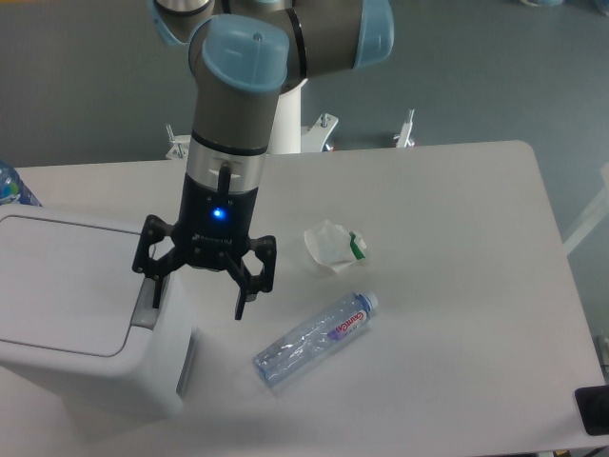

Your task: Open the trash can

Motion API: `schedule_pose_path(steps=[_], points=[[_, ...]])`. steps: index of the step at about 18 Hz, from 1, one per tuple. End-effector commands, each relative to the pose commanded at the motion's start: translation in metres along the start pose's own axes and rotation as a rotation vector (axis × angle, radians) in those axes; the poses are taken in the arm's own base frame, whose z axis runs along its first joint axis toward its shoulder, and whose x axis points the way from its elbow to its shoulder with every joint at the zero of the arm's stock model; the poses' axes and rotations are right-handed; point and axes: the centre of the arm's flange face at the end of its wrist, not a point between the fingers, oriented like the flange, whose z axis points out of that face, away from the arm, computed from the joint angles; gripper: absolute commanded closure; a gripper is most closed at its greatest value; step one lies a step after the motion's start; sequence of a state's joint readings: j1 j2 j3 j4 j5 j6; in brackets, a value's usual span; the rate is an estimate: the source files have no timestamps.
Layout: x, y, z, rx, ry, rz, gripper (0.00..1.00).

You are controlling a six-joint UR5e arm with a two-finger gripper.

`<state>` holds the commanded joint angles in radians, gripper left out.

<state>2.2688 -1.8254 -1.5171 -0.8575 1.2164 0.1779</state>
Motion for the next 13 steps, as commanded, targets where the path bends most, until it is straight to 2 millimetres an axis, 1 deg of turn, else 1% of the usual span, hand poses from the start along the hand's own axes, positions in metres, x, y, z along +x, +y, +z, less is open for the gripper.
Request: schedule_pose_path(steps=[1, 3, 6, 8, 11, 12, 13], points=[[0.000, 0.000, 0.003, -0.005, 0.002, 0.000, 0.00], [0.001, 0.001, 0.003, -0.005, 0.002, -0.001, 0.00], [0.001, -0.002, 0.001, 0.001, 0.002, -0.007, 0.00], [0.003, -0.006, -0.005, 0.012, 0.001, -0.007, 0.00], [0.004, -0.015, -0.018, 0.040, -0.005, 0.001, 0.00], [0.002, -0.019, -0.021, 0.049, -0.011, 0.007, 0.00], [-0.006, -0.022, -0.026, 0.059, -0.019, 0.006, 0.00]])
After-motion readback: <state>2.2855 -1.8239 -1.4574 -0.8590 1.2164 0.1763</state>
